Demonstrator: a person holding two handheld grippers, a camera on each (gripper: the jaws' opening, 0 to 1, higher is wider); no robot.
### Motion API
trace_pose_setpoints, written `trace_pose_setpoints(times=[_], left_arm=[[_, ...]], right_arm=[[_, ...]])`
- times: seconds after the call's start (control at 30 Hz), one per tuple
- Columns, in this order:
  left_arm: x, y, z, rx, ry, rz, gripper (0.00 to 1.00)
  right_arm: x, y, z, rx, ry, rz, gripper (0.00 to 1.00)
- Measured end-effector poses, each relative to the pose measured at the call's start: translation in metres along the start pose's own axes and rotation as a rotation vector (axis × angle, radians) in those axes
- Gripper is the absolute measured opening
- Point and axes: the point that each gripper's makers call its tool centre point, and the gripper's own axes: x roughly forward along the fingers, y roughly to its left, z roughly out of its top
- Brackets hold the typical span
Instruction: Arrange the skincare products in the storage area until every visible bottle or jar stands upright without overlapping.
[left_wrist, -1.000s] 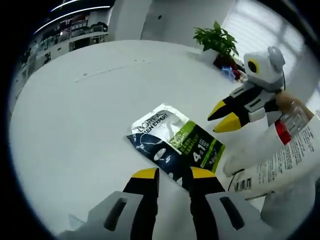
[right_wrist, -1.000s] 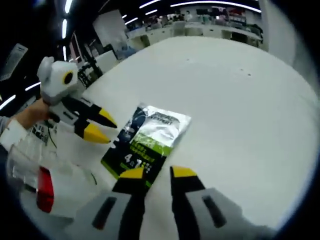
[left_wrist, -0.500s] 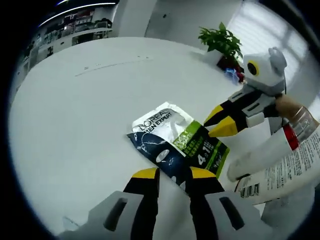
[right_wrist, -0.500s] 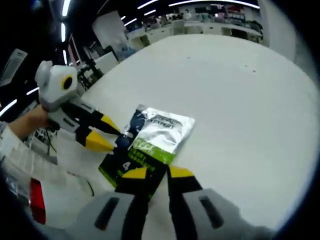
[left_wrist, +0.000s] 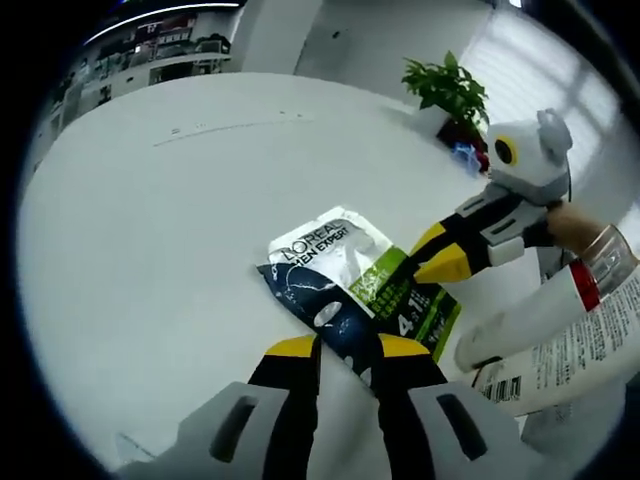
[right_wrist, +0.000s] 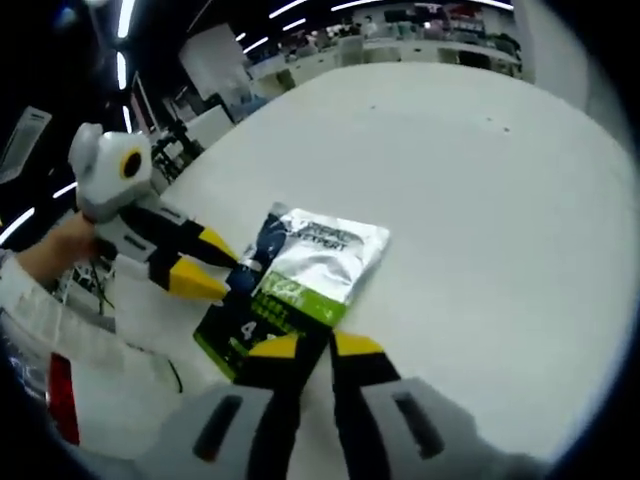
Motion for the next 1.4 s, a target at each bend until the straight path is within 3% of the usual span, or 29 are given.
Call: trace_pose_setpoints(times=[0.23, 0.3, 0.4, 0.53, 0.63, 0.8, 0.97, 1.07, 1.23, 1.4], left_arm=[[0.005, 0.006, 0.005, -0.054, -0.027, -0.043, 0.21], [0.006, 0.007, 0.009, -0.150, -0.071, -0.086, 0.22], [0.004, 0.009, 0.009, -0.238, -0.108, -0.120, 0.23], [-0.003, 0.005, 0.010, -0.317, -0.164, -0.149, 0.18], [-0.010, -0.012, 0.016, -0.371, -0.203, -0.220, 0.06], [-0.013, -0.026, 0.021, -0.337, -0.213, -0.220, 0.08], [-0.015, -0.026, 0.019, -0.310, -0.192, -0.210, 0.07], [-0.020, -0.022, 0.023, -0.297, -0.194, -0.214, 0.06], [-0.033, -0.036, 0.027, -0.255, -0.213, -0.220, 0.01], [-0.045, -0.040, 0.036, -0.167, -0.230, -0.207, 0.00]], right_arm=[[-0.001, -0.001, 0.003, 0.082, -0.045, 0.029, 0.04], [-0.001, 0.007, 0.005, 0.155, -0.084, 0.061, 0.03], [-0.005, 0.000, 0.002, 0.208, -0.119, 0.080, 0.03], [-0.007, 0.005, -0.001, 0.232, -0.140, 0.093, 0.02], [-0.005, 0.015, 0.000, 0.265, -0.149, 0.135, 0.01], [-0.001, 0.028, 0.004, 0.249, -0.154, 0.149, 0.01], [-0.006, 0.039, 0.021, 0.227, -0.193, 0.168, 0.01], [-0.009, 0.042, 0.024, 0.179, -0.184, 0.160, 0.01], [-0.017, 0.047, 0.034, 0.139, -0.204, 0.159, 0.01], [-0.021, 0.051, 0.041, 0.051, -0.201, 0.130, 0.01]])
